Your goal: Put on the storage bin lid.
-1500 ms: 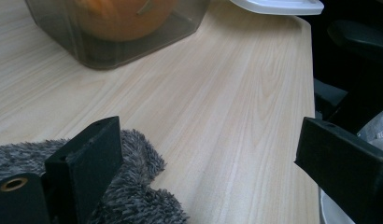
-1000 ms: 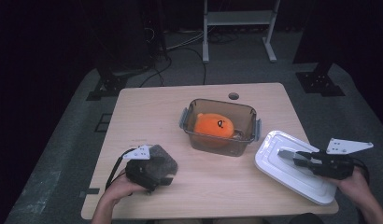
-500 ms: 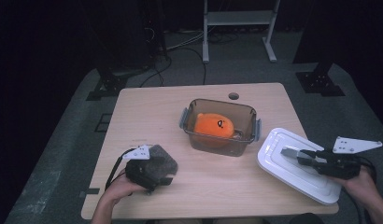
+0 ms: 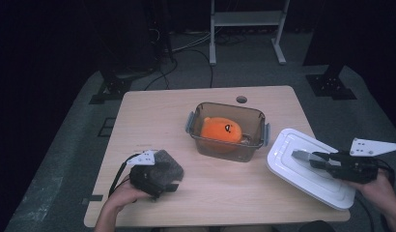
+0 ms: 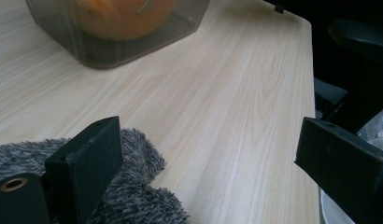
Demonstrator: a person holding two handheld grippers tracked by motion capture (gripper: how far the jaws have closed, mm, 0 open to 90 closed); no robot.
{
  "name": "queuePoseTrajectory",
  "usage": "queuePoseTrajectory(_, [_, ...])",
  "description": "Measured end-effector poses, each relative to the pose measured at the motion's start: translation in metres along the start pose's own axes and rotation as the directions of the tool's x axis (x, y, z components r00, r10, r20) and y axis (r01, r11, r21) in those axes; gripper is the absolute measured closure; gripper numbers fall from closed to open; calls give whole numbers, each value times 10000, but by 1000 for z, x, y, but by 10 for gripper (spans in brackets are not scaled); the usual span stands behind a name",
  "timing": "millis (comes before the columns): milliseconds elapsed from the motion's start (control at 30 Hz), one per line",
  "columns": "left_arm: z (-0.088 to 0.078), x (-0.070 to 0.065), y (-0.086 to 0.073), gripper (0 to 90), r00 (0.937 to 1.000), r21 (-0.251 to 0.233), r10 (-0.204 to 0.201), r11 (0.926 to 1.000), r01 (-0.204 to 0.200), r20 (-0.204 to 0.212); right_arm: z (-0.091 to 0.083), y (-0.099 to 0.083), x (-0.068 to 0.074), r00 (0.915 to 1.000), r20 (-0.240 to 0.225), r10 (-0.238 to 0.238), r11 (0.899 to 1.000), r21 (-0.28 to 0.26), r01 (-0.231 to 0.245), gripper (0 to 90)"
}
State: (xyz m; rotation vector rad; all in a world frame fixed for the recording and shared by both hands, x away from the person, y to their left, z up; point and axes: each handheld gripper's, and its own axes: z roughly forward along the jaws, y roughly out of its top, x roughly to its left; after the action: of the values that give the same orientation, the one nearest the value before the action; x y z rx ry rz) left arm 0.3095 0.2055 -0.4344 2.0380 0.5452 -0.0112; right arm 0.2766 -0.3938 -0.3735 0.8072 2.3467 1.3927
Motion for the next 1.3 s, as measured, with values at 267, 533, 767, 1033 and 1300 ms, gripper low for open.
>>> queuePoseTrajectory(267, [0,0,0,66,10000,12,11,10000,-11,2,-6,12,1,9998,-37,-171,9997,-161,170,658])
queuePoseTrajectory(533, [0,0,0,65,10000,23,24,10000,-24,-1,-6,27,1,9990,-135,-420,9988,-258,417,658])
queuePoseTrajectory(767, [-1,1,0,65,10000,0,11,10000,-11,-16,-2,42,1,9977,-354,-574,9978,-354,562,658])
queuePoseTrajectory(1033, [-1,1,0,65,10000,-10,6,10000,-6,-15,10,58,1,9948,-699,-737,9961,-541,700,658])
queuePoseTrajectory(1300, [-2,1,-1,65,10000,-2,-2,10000,2,-26,25,73,1,9908,-1008,-905,9948,-568,850,657])
